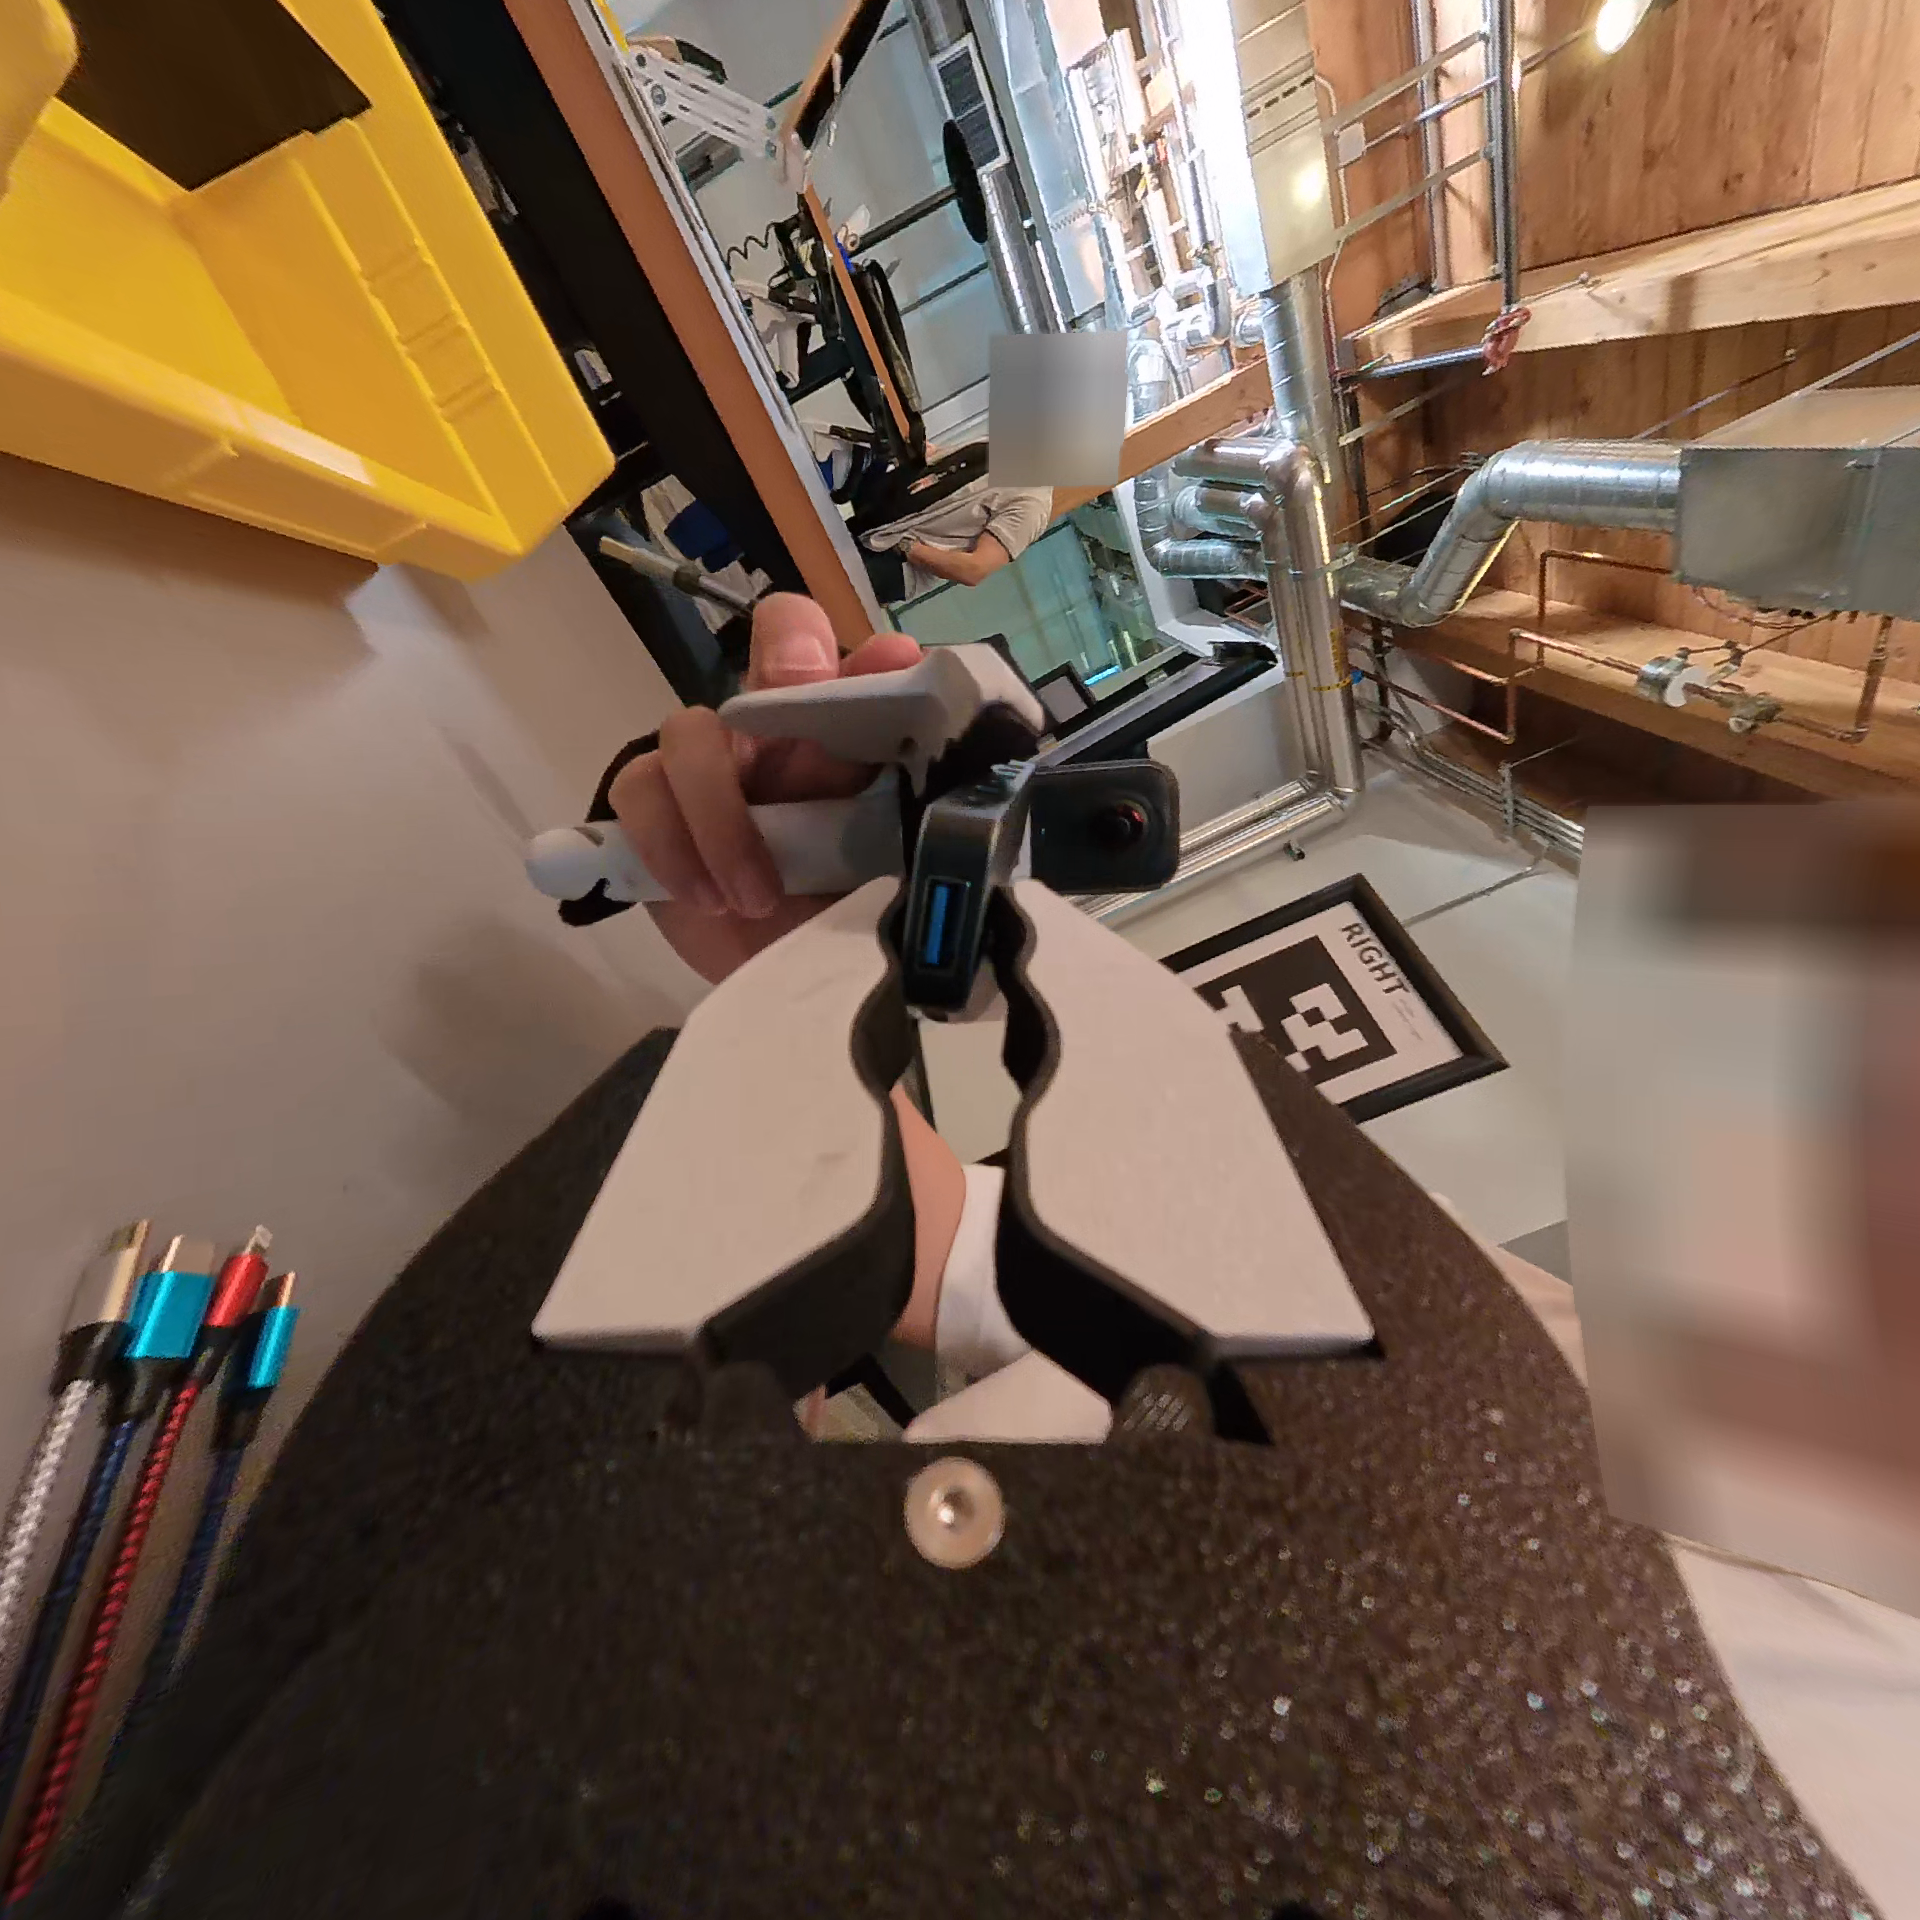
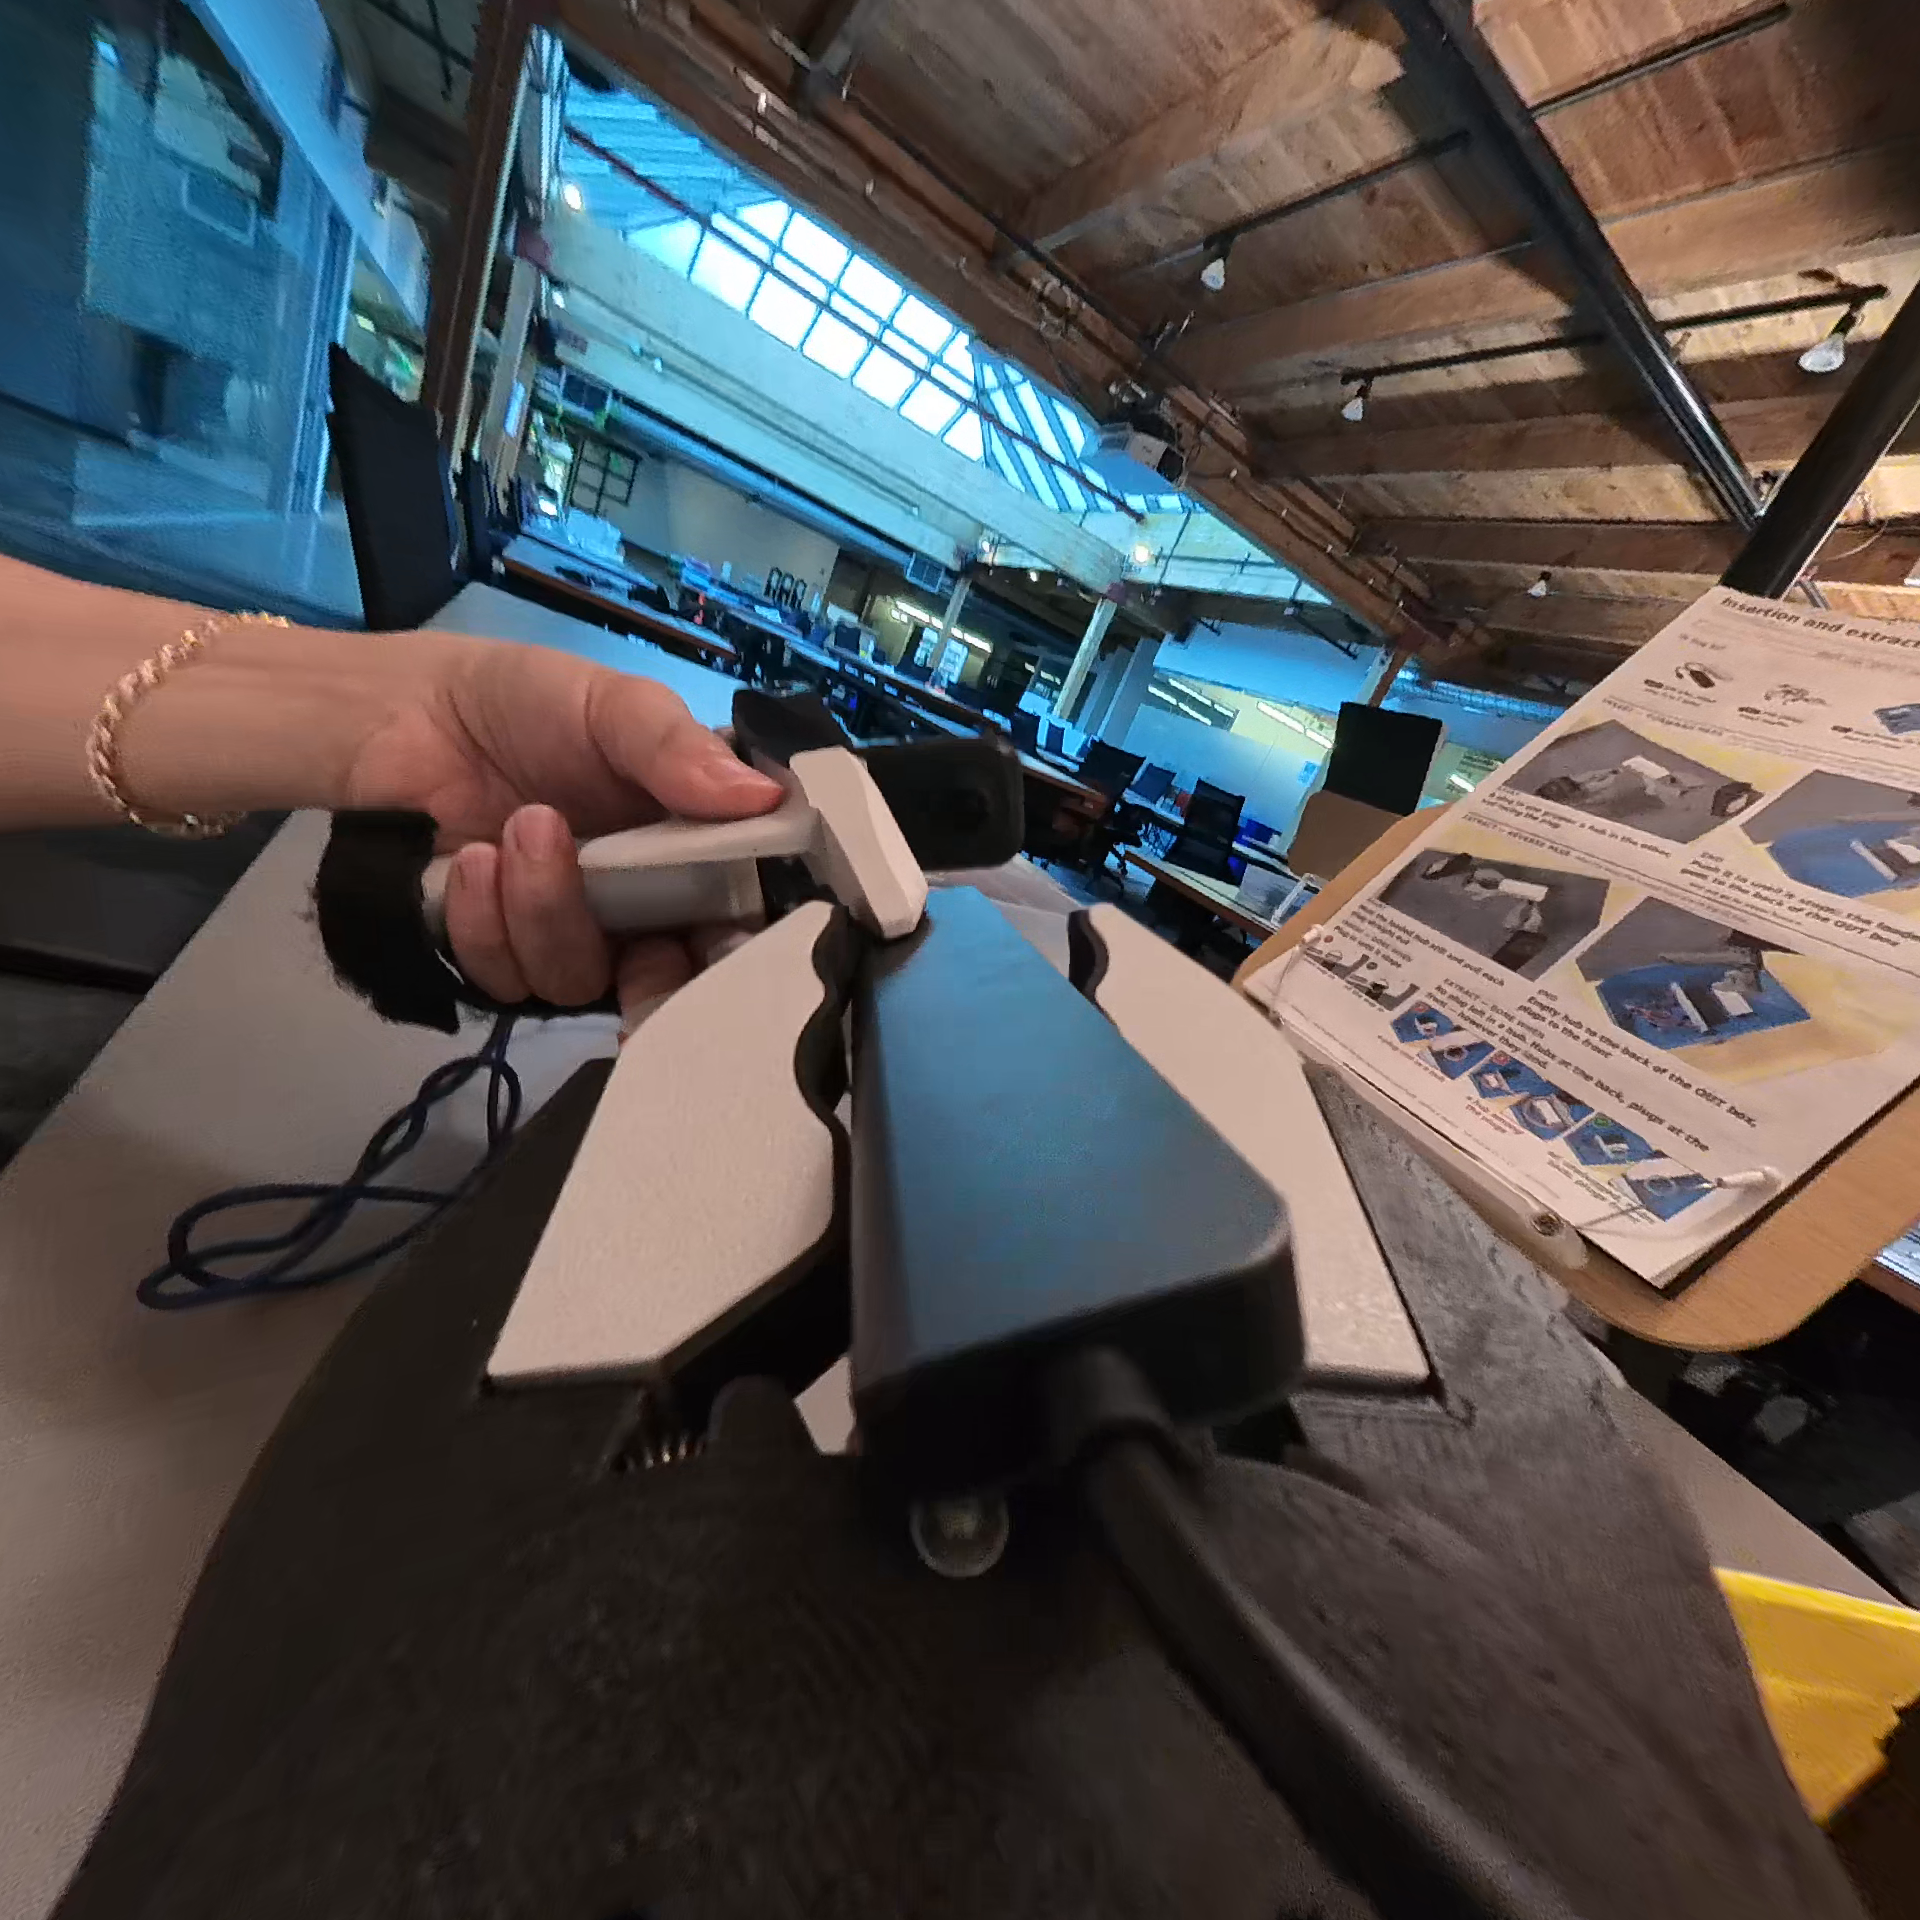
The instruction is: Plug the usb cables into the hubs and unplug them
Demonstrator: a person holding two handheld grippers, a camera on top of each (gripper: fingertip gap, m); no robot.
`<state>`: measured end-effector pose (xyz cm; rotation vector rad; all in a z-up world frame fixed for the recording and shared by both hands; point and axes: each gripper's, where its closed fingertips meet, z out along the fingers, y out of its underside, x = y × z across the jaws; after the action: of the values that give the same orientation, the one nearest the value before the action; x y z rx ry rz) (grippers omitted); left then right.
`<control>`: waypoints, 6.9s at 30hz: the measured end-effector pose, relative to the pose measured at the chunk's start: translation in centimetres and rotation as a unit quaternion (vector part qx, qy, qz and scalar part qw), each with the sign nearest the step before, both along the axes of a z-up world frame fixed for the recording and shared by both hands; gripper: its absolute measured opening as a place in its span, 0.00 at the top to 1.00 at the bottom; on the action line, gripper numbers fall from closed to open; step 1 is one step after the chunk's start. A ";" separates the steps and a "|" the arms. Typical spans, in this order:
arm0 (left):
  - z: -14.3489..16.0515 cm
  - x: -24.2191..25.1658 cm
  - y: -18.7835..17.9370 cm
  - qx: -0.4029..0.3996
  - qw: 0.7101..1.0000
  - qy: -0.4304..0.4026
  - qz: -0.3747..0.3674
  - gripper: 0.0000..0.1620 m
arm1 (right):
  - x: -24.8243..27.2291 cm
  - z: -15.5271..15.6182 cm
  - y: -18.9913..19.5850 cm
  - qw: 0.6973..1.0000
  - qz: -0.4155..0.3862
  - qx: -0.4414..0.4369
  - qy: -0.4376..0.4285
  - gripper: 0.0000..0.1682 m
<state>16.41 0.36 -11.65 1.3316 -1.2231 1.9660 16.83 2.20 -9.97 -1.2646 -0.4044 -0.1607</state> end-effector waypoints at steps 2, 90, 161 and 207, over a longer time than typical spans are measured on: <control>0.0 0.0 0.0 -0.012 1.000 0.005 -0.005 0.92 | -0.3 0.2 -0.1 1.000 0.019 0.006 0.015 0.78; -4.2 -0.2 4.6 0.613 0.729 -0.297 -0.069 0.97 | 2.8 -3.7 -1.6 0.965 0.149 -0.049 0.209 0.79; -5.5 -5.6 6.8 0.633 0.738 -0.216 -0.091 0.97 | -2.8 -3.7 0.8 0.948 0.246 -0.083 0.184 0.79; 1.8 -3.5 4.9 0.395 0.807 -0.432 0.078 0.97 | -1.1 0.8 -0.6 0.931 0.254 0.058 0.255 0.79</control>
<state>12.91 5.24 -9.89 0.7881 -2.6582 2.3745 15.73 1.64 -9.18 -1.0004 -0.2523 0.5690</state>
